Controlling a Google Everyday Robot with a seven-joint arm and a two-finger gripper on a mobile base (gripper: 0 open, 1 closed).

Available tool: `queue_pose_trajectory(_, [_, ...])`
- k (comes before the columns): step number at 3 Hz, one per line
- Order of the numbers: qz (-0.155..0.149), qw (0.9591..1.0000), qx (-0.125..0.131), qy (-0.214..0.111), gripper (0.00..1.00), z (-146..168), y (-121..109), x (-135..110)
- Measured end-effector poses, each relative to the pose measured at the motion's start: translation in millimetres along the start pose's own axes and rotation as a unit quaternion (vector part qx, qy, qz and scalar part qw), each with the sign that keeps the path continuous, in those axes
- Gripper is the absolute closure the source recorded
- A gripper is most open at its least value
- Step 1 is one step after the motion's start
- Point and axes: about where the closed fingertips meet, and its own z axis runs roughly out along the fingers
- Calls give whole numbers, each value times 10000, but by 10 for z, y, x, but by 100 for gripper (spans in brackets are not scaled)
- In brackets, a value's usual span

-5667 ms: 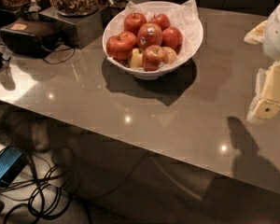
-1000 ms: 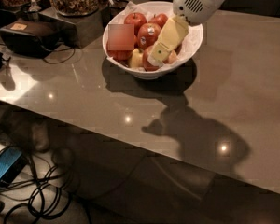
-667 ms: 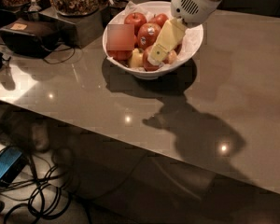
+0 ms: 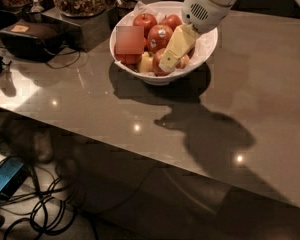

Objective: Pick apple from white bowl

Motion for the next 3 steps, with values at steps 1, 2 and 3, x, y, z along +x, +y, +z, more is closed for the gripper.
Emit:
queue_pose_trajectory(1, [115,9998,-37,168,19,110,-33,31])
queue_pose_trajectory(2, [253,9990,-132,352,21,203,-38,44])
queue_pose_trajectory(3, [365,9977,-286,497,25,277,-40,48])
